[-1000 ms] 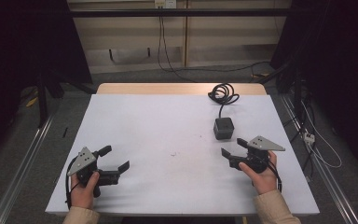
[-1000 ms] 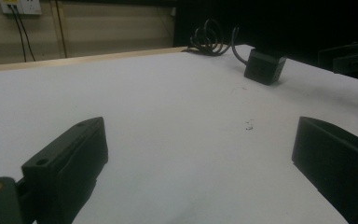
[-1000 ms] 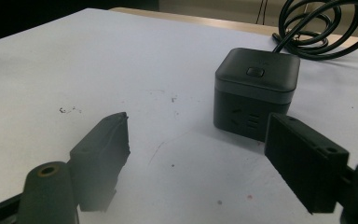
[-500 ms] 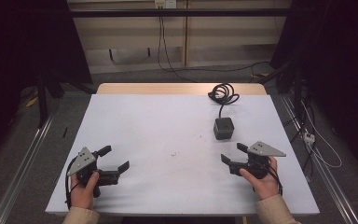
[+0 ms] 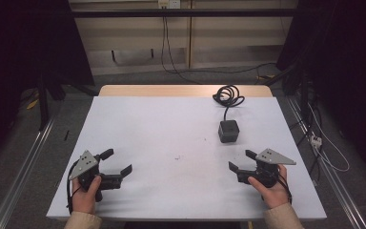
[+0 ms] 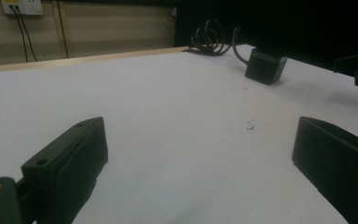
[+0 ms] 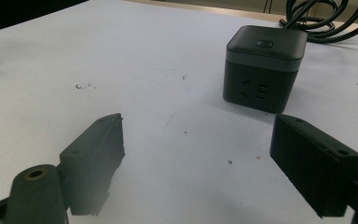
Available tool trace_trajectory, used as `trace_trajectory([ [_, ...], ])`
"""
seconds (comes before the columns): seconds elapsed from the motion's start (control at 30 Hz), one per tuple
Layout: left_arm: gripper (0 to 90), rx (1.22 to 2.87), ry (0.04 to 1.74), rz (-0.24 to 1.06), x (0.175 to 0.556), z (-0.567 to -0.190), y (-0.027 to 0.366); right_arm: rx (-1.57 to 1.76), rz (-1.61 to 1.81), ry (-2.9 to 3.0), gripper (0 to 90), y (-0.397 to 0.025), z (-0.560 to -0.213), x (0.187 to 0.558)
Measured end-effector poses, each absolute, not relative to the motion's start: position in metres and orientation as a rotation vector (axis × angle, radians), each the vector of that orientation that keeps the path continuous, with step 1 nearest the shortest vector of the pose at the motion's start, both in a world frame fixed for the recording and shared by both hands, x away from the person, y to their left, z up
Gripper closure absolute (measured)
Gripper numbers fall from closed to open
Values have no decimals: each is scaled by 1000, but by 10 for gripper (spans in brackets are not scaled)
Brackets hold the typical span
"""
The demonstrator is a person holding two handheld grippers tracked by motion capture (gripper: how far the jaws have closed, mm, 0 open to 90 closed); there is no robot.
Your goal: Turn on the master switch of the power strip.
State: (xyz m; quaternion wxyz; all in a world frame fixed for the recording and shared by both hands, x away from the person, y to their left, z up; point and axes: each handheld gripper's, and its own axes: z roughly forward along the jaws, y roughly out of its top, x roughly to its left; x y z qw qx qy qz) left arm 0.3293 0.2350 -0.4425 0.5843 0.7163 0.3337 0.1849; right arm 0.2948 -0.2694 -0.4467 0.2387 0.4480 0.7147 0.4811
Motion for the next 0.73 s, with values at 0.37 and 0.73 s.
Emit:
trace_trajectory([
  [0.37, 32, 1672, 782, 436, 329, -443, 236, 1234, 1333, 1976, 139, -271, -447, 284],
  [0.73, 32, 1676, 789, 438, 331, -443, 235, 1255, 1333, 1967, 110, -278, -450, 282],
])
